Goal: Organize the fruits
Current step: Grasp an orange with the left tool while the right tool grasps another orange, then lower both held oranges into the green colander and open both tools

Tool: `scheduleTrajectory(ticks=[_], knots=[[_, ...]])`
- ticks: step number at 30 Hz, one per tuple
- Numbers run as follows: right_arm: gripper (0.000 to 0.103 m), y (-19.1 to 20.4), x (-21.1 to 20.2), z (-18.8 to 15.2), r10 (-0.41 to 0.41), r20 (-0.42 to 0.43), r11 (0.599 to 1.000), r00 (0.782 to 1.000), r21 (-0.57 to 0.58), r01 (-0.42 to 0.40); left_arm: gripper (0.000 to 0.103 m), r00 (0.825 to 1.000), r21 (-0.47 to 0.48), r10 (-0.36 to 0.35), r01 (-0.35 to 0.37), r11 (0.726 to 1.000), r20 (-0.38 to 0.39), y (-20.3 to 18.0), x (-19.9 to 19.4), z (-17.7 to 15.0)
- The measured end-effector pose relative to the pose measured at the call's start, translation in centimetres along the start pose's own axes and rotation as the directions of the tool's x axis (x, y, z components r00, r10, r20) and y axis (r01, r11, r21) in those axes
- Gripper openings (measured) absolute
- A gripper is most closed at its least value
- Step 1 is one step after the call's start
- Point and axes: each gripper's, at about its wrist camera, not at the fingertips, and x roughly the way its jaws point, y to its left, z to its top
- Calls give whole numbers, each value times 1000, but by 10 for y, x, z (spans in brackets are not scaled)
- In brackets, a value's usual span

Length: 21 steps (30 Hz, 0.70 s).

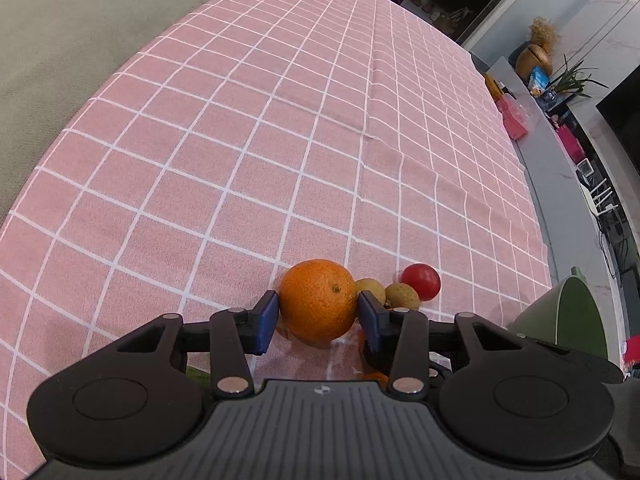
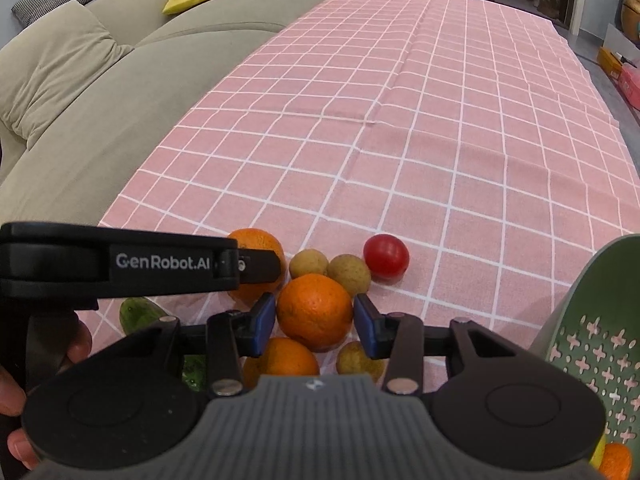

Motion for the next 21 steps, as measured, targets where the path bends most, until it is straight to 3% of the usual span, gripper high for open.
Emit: scheduleTrajectory(ticks=[8, 21], knots=[[39, 7, -17, 2, -14, 36, 999, 999, -44, 15, 48, 998, -28, 27, -25, 999, 53, -2, -26, 0], [38, 11, -102, -5, 9, 148, 993, 989, -114, 8, 48, 987, 30, -72, 68, 997, 146, -44, -101, 0]])
